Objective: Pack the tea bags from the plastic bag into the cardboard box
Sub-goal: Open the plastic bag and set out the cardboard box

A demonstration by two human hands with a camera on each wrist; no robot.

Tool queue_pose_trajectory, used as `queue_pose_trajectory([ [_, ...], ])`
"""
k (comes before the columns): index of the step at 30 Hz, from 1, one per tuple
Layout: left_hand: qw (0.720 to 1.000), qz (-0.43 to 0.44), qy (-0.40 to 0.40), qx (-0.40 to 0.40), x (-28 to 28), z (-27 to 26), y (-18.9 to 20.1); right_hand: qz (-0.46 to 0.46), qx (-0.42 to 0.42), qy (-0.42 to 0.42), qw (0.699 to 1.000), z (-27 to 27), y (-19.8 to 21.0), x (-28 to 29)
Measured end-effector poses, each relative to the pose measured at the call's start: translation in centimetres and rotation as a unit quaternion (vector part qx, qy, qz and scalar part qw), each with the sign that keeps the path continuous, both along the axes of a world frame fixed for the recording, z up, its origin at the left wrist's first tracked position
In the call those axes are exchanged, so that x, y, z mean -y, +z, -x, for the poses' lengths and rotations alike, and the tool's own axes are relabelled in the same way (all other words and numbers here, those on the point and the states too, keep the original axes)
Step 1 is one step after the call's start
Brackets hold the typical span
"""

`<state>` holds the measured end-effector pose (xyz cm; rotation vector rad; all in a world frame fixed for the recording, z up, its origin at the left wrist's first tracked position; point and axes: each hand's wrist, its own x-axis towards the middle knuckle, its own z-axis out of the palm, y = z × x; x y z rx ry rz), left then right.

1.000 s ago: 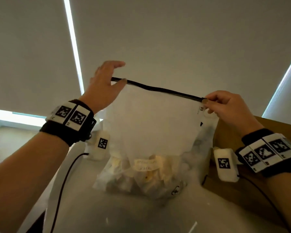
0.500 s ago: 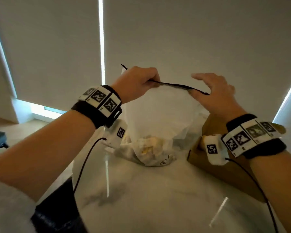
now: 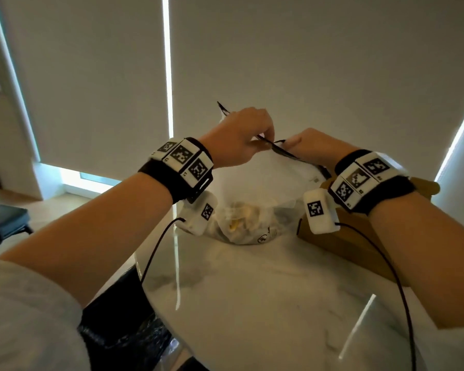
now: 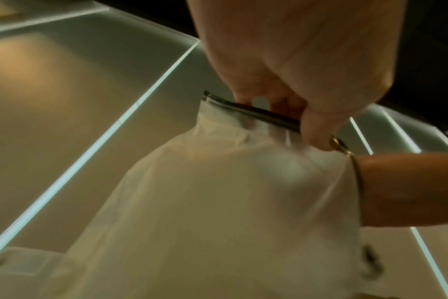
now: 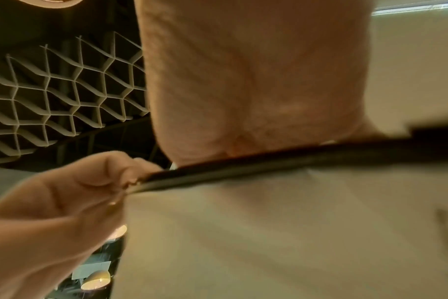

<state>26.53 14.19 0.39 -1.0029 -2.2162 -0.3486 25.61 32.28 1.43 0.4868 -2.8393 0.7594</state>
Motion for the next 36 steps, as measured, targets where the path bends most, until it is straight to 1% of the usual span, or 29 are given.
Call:
queue_pose_trajectory([
  [1, 0.999, 0.008, 0.013, 0.044, -0.1, -0.6, -0.1, 0.02, -0.002, -0.001, 1.0, 0.1, 0.0, 0.0],
  [2, 0.994, 0.02, 0.042, 0.094, 0.0, -0.9, -0.3, 0.037, -0.007, -0.006, 0.999, 0.4, 0.0, -0.1],
  [4, 0.974, 0.039, 0.113, 0.191, 0.3, -1.4, -1.0, 0.054, -0.016, -0.018, 0.998, 0.6, 0.2, -0.1],
  [6, 0.943, 0.083, 0.177, 0.27, 0.5, -1.9, -1.8, 0.054, -0.038, -0.016, 0.998, 0.8, 0.1, 0.2],
  [8, 0.901, 0.175, 0.226, 0.328, -0.1, -2.6, -2.7, 0.047, -0.039, -0.009, 0.998, 0.3, -0.4, 1.0],
  [10, 0.858, 0.249, 0.237, 0.381, -1.1, -3.7, -3.7, -0.002, -0.049, -0.002, 0.999, -0.2, -1.5, 2.0],
  [11, 0.843, 0.279, 0.233, 0.397, -1.5, -4.2, -4.2, -0.017, -0.049, 0.005, 0.999, -0.4, -2.2, 2.3],
  [12, 0.84, 0.297, 0.228, 0.393, -1.6, -4.6, -4.8, -0.004, -0.039, 0.014, 0.999, -0.7, -2.9, 2.6],
  [13, 0.857, 0.303, 0.227, 0.349, -1.5, -4.7, -5.4, 0.045, -0.02, 0.03, 0.998, -1.0, -3.4, 2.8],
  [14, 0.889, 0.302, 0.239, 0.25, -1.1, -4.8, -5.8, 0.106, -0.002, 0.045, 0.993, -1.4, -3.9, 2.8],
  [15, 0.912, 0.284, 0.268, 0.129, -0.5, -4.9, -5.9, 0.148, 0.01, 0.047, 0.988, -1.7, -4.2, 2.7],
  [16, 0.92, 0.245, 0.305, 0.029, 0.1, -5.0, -5.9, 0.165, 0.022, 0.039, 0.985, -2.1, -4.2, 2.7],
  [17, 0.919, 0.197, 0.34, -0.009, 0.7, -4.9, -5.8, 0.167, 0.033, 0.03, 0.985, -2.3, -4.2, 2.6],
  [18, 0.919, 0.156, 0.363, -0.002, 1.4, -4.6, -5.8, 0.173, 0.057, 0.027, 0.983, -2.6, -4.1, 2.5],
  [19, 0.921, 0.123, 0.368, 0.036, 2.1, -4.3, -6.1, 0.188, 0.096, 0.025, 0.977, -2.8, -4.0, 2.5],
  [21, 0.932, 0.077, 0.329, 0.131, 3.4, -3.3, -7.1, 0.22, 0.167, 0.019, 0.961, -2.9, -4.0, 2.6],
  [22, 0.932, 0.064, 0.298, 0.199, 3.9, -3.0, -7.5, 0.196, 0.179, 0.008, 0.964, -2.7, -4.4, 2.6],
  [23, 0.925, 0.068, 0.266, 0.264, 4.2, -2.8, -7.9, 0.124, 0.179, -0.004, 0.976, -2.5, -4.9, 2.7],
  [24, 0.914, 0.08, 0.236, 0.32, 4.5, -2.6, -8.4, 0.031, 0.184, -0.01, 0.982, -2.4, -5.6, 2.8],
  [25, 0.9, 0.101, 0.225, 0.36, 4.5, -2.5, -8.9, -0.052, 0.2, -0.006, 0.978, -2.4, -6.3, 2.9],
  [26, 0.892, 0.125, 0.222, 0.374, 4.4, -2.6, -9.2, -0.117, 0.216, -0.001, 0.969, -2.6, -7.1, 3.1],
  [28, 0.881, 0.165, 0.236, 0.375, 3.7, -2.4, -10.0, -0.227, 0.199, 0.008, 0.953, -2.5, -8.6, 3.6],
  [30, 0.88, 0.167, 0.275, 0.351, 2.9, -1.8, -11.1, -0.297, 0.15, 0.01, 0.943, -2.1, -9.8, 4.5],
  [31, 0.883, 0.141, 0.292, 0.339, 2.5, -1.4, -11.5, -0.324, 0.128, 0.002, 0.937, -1.7, -10.3, 5.0],
  [32, 0.886, 0.106, 0.302, 0.335, 2.1, -0.8, -11.8, -0.33, 0.11, -0.018, 0.937, -1.1, -10.8, 5.3],
  [33, 0.889, 0.075, 0.306, 0.333, 1.8, -0.2, -11.8, -0.316, 0.103, -0.047, 0.942, -0.4, -11.0, 5.6],
  [35, 0.895, 0.039, 0.31, 0.318, 1.3, 0.9, -11.5, -0.261, 0.079, -0.084, 0.958, 0.7, -11.1, 5.7],
  [36, 0.902, 0.018, 0.307, 0.304, 1.2, 1.3, -11.3, -0.24, 0.05, -0.094, 0.965, 1.1, -10.8, 5.7],
])
